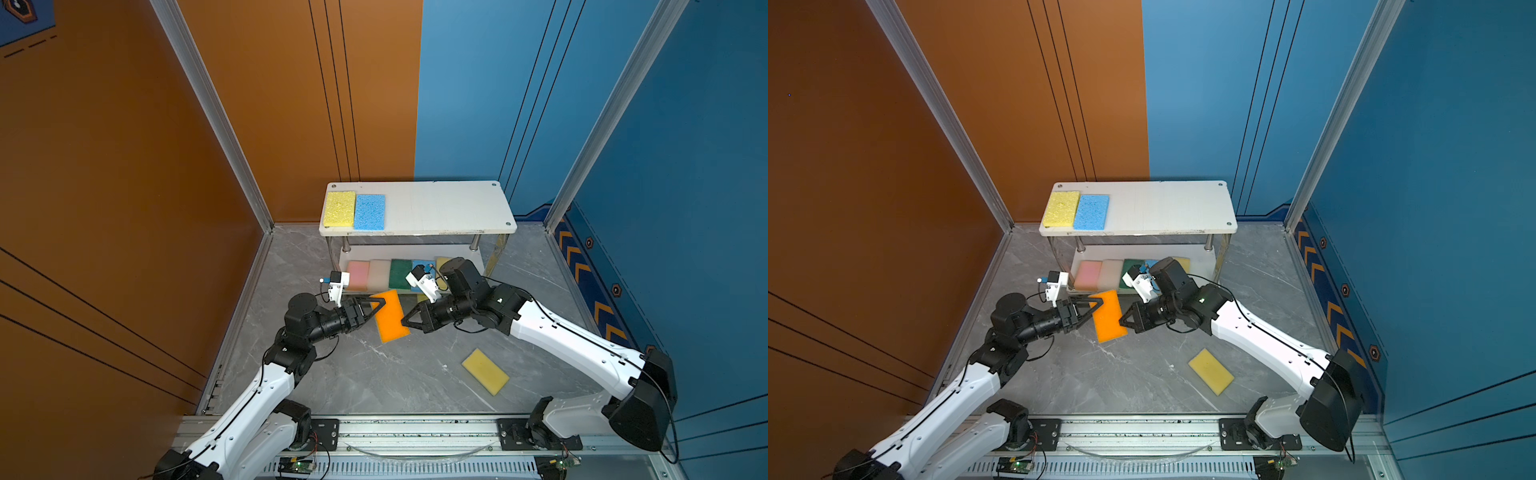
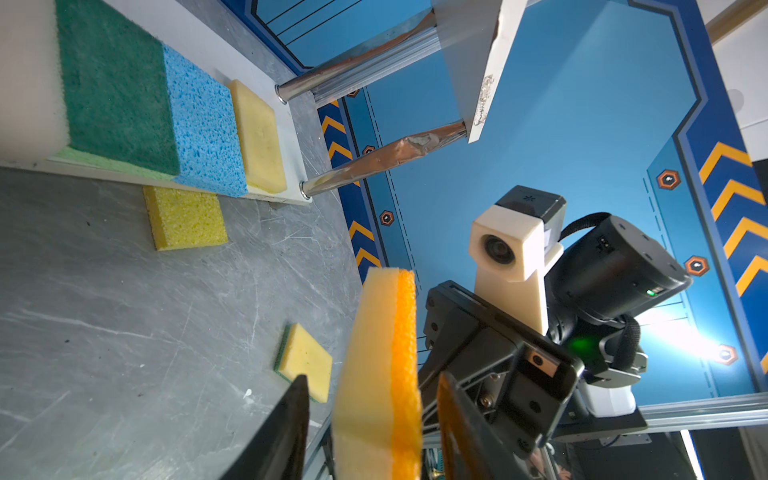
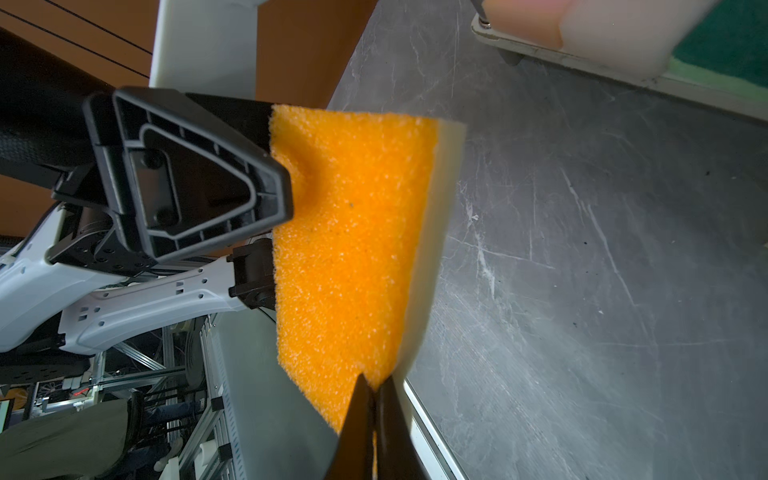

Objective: Place and organize the cleaning sponges onto the shelf
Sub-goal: 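Close the right gripper on the orange sponge's edge and lift it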

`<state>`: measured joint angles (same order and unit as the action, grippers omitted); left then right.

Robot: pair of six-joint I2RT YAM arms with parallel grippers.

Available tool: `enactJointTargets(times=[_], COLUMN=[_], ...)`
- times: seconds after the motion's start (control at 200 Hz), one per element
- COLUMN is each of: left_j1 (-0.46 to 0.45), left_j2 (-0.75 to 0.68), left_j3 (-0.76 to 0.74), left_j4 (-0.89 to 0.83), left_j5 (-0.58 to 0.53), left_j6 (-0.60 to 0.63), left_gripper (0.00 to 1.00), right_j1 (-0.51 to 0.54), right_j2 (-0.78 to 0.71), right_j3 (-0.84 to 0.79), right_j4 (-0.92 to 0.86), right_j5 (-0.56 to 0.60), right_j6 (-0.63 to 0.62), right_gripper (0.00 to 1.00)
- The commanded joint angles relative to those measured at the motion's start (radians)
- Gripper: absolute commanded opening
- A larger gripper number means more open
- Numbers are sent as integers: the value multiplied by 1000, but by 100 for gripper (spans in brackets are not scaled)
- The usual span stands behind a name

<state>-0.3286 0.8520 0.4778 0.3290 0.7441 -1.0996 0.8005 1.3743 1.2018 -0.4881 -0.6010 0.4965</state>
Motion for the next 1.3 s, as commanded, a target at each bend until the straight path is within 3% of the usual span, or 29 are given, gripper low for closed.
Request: enactJointTargets(times=[0.0,0.075,0.33,0.551,1.296], left_j1=[-9,-9,-10,-12,5], left_j2=[6,9,3,0,-4], left_j3=[-5,-5,-9,-14,-18], left_j4=[37,42,47,60,78], left_j5=[0,-1,-7,-21,-20], left_j6=[2,4,4,-9,-27], left_gripper=[35,26,13,6,5], right_j1=[9,9,15,26,44], right_j2=[-1,0,8,5,1], right_j3=[33,32,36,27,-22], right_j4=[-23,-23,-23,-48,-54], right_j5=[-11,-10,-12,2,36], right_j6=[-18,-15,3,13,16], right_gripper=[0,0,0,32,26])
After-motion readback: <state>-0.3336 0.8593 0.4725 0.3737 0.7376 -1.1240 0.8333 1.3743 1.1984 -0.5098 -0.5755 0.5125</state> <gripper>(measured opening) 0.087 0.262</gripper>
